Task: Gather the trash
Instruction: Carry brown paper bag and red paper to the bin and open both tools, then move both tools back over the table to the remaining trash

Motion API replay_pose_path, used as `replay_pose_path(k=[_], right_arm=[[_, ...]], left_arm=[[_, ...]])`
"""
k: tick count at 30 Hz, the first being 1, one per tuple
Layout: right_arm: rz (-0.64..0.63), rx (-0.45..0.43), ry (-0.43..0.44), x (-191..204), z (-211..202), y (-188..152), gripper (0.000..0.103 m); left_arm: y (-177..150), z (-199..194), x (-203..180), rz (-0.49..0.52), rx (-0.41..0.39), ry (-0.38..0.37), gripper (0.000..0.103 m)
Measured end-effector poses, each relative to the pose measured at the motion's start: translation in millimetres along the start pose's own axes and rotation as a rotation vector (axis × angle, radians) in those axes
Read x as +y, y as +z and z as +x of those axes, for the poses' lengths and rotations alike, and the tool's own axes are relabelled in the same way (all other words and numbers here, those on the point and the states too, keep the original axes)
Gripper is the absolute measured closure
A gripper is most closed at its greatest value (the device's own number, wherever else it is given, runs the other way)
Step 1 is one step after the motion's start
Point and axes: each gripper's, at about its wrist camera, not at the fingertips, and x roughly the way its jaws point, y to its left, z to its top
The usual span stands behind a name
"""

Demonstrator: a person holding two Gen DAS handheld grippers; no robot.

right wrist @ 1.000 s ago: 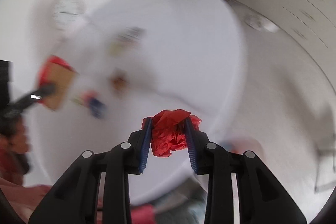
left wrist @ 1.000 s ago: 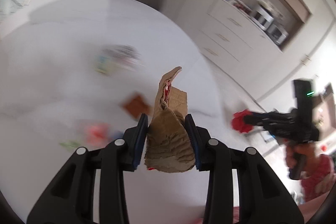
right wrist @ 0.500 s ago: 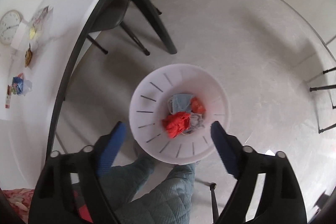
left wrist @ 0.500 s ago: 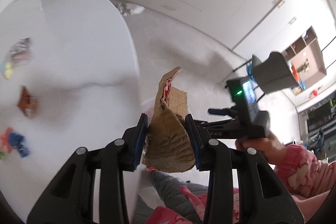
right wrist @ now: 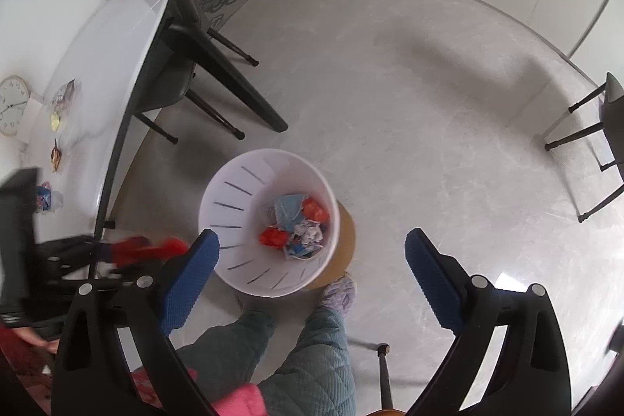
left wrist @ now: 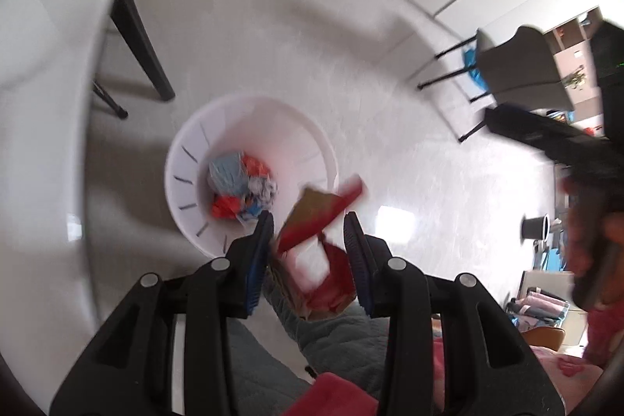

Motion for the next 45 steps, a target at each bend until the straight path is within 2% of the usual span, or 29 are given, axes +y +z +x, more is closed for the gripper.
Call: replay_pose_path(k=[4,7,8,9,12,14,19,26,35,38,45], right_arm=[[0.004,0.022,-0.004,-13.4,4.1,-1.6,0.007],[-0.004,0.033,0.006,-18.6,4.9,-2.0,0.007],[-0.009,0.031,0.007,-18.4,4.0,-1.4,0.007],[-0.015,0.027,0.011,-18.3,2.2,-0.4,0.007],[-0.024,0.011,0.027,-12.5,-6.2,4.6,0.007],[-0.036,-0.016,0.042,-4.4,-16.2,8.7,0.007],[-0.077,-0.092,0.066,21.2,-45.9,17.7,0.004],[-0.141,-0.186,0.110,65.6,-76.4,24.9,0.003],[-0.288,-0.218,0.162,149.2,-82.4,29.7,0.003],[-0.354,-0.215,0.185,186.3,-80.6,29.3,0.003],[-0.491,-0.193,0.224,270.6,-68.1,22.9,0.003]], left_arm=[[5.6,39.7,1.5,-0.024,0.057,0.029,0.066],[0.8,41.2,0.3,-0.040,0.046,0.027,0.066],[2.5,37.4,-3.7,-0.046,0.032,0.020,0.053],[5.5,29.9,-7.9,-0.055,0.005,0.020,0.035],[7.9,-7.8,-14.3,-0.060,-0.089,0.046,0.014],[6.6,-36.9,-17.4,-0.052,-0.140,0.083,0.008],[0.1,-110.2,-16.5,-0.104,-0.259,0.146,0.008],[-35.3,-199.6,0.9,-0.161,-0.460,0.232,0.008],[-76.5,-259.5,45.7,-0.281,-0.626,0.321,0.008],[-89.2,-273.2,63.7,-0.326,-0.659,0.336,0.008],[-133.3,-295.7,147.1,-0.492,-0.720,0.339,0.008]])
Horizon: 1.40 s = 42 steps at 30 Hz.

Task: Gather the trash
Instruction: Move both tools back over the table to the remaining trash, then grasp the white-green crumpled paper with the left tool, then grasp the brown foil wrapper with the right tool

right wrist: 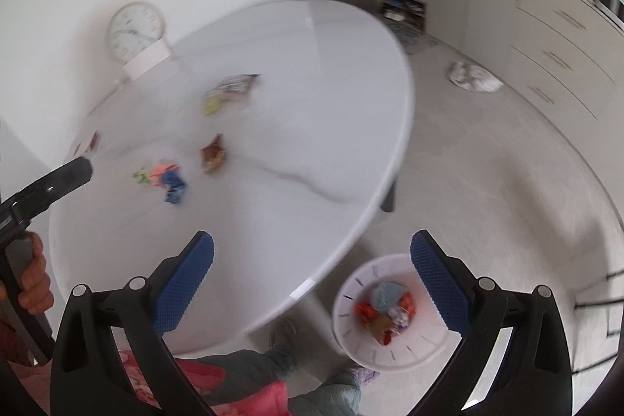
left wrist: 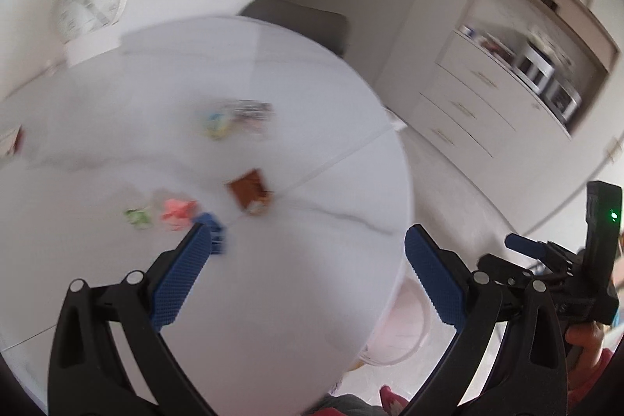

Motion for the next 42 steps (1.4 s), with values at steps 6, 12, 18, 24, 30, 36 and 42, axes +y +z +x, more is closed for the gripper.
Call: replay_pose_path(k=[6,12,18,24,30,36,42], right_arm=[[-0.091,0.016,0.030,58.6,39.9,24.1,0.003],[-0.139,0.046,0.025,102.3,86.2,46.2,0.003],[-0.124,0.089,0.015,121.8,118.7,56.7,0.003],[-0.124,0.120,-0.004,131.0,137.0,58.9,0.003],[-0.128,0.130,-0.010,132.3,149.9,67.3,0.004],[-0.166,0.168,-0.009,139.2,188.5,81.5,0.014],[-0.213,0.230,-0.013,149.0,233.6,84.3,0.023]], left_arm=[[7.2,20.6,77.7,-0.048,0.019,0.099,0.008],[4.3,67.8,144.3,-0.051,0.105,0.152,0.008],[2.6,115.7,186.1,-0.048,0.176,0.163,0.022],[2.9,146.5,197.8,-0.011,0.216,0.137,0.039],[4.3,157.4,199.9,-0.007,0.231,0.101,0.065],[9.9,152.9,205.6,-0.040,0.223,0.103,0.072],[17.8,120.7,206.9,-0.077,0.165,0.089,0.074]])
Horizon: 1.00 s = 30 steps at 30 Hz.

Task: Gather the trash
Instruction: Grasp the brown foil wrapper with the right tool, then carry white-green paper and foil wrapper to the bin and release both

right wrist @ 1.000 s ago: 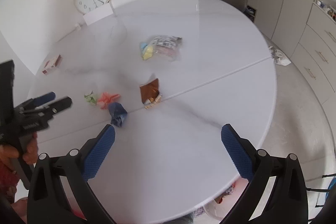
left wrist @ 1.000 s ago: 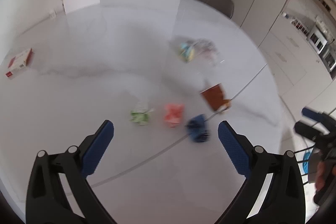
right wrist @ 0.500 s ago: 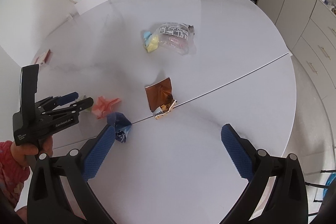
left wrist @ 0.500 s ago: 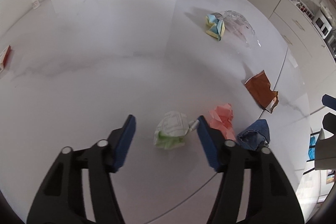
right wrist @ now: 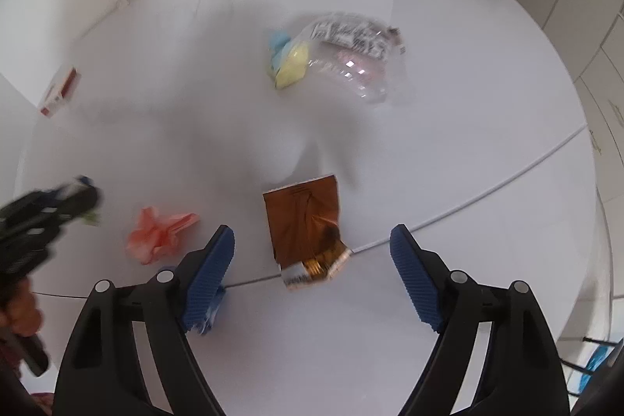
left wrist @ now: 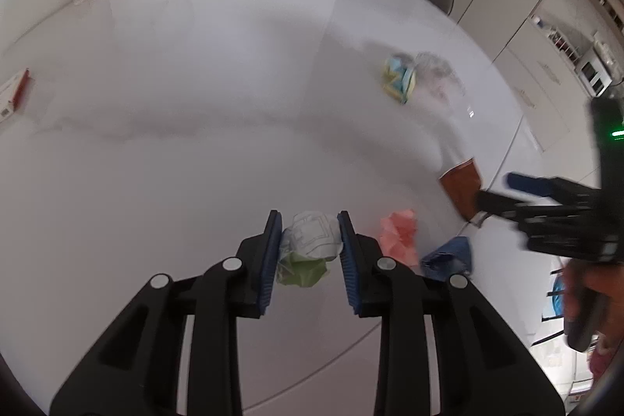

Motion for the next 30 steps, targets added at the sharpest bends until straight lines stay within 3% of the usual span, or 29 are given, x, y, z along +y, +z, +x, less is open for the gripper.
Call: replay_pose_path(k=[7,9,10,11,17,23,27,30], right_arm=[[-0.033,0.037,-0.048,3.2,17.3,-3.5,0.048],[-0.043,0.033,-0.061,4.9,16.0,-3.5,0.062],[-0.043,0.033,-0.057,5.3,15.3,-3.5,0.064],[-0.039,0.030,-0.051,5.1,13.8,-3.7,0.076],[0.024,-0.004,-0.010,-11.3,-7.8,-13.1,0.076],[0.127,-0.084,0.044,-50.2,-72.9,-58.3,0.076],[0.172,-0.098,-0.027,-91.0,-116.0,-108.4,0.076],[0.229,-0.050,-0.106,-125.9,-125.1,-158.3,0.076]], left_arm=[[-2.1,-32.3,-1.3,-0.019,-0.042,-0.038,0.074],[-3.8,-37.1,-2.2,-0.019,-0.046,-0.041,0.074],[-4.3,-38.0,-3.1,-0.017,-0.045,-0.040,0.074],[-4.2,-38.0,-4.6,-0.014,-0.043,-0.039,0.074],[-10.4,-47.9,-24.6,0.019,-0.041,-0.046,0.074],[-16.9,-63.9,-74.5,0.091,-0.046,-0.117,0.074],[-23.5,-68.0,-120.1,0.146,-0.026,-0.205,0.074],[-32.6,-67.3,-162.0,0.202,0.001,-0.269,0.074]])
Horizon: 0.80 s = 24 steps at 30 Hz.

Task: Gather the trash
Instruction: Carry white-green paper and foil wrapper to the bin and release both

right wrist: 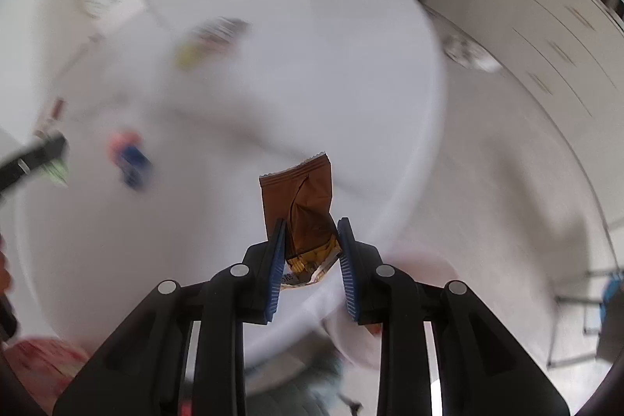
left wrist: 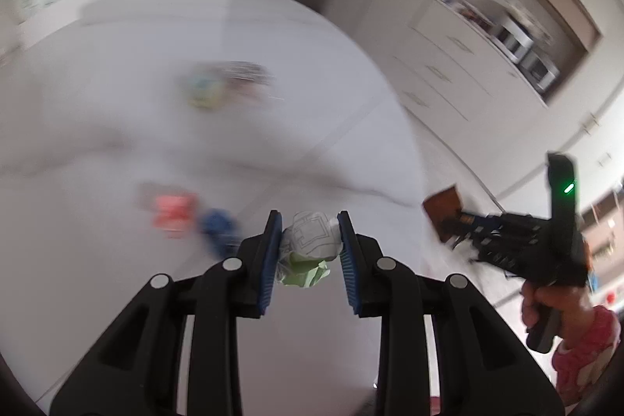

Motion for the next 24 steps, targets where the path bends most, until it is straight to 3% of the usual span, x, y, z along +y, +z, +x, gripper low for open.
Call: replay_pose_path(k=[5,10,12,13,14,20,24], right_arm=[[0.158,0.131,-0.041,-72.2,29.8,-66.4,0.076],[0.249,0.230,-0.018,-111.9,68.1,-116.4,0.074],[0.262,0.253,-0.025,-122.1,79.6,-124.3,0.059],[0.271,0.259,-0.030,-127.1,82.4,-127.6,0.034],[0.281,0.258,-0.048,-133.1,84.2,-130.6,0.020],[0.308,0.233,-0.081,-160.1,62.5,-134.1,0.008],[0.312,0.213,-0.099,-181.7,33.6,-137.4,0.007]], left_arm=[[-3.3,22.8,-68.0,0.102,0.052,-0.080,0.074],[-11.3,49.2,-131.2,0.208,0.126,-0.125,0.074],[-19.4,61.0,-152.3,0.238,0.158,-0.131,0.074],[-21.5,66.1,-159.2,0.248,0.171,-0.133,0.074],[-23.8,73.0,-168.0,0.261,0.188,-0.132,0.074],[-33.5,105.6,-198.9,0.297,0.257,-0.126,0.074],[-43.3,127.8,-216.0,0.309,0.302,-0.131,0.074]])
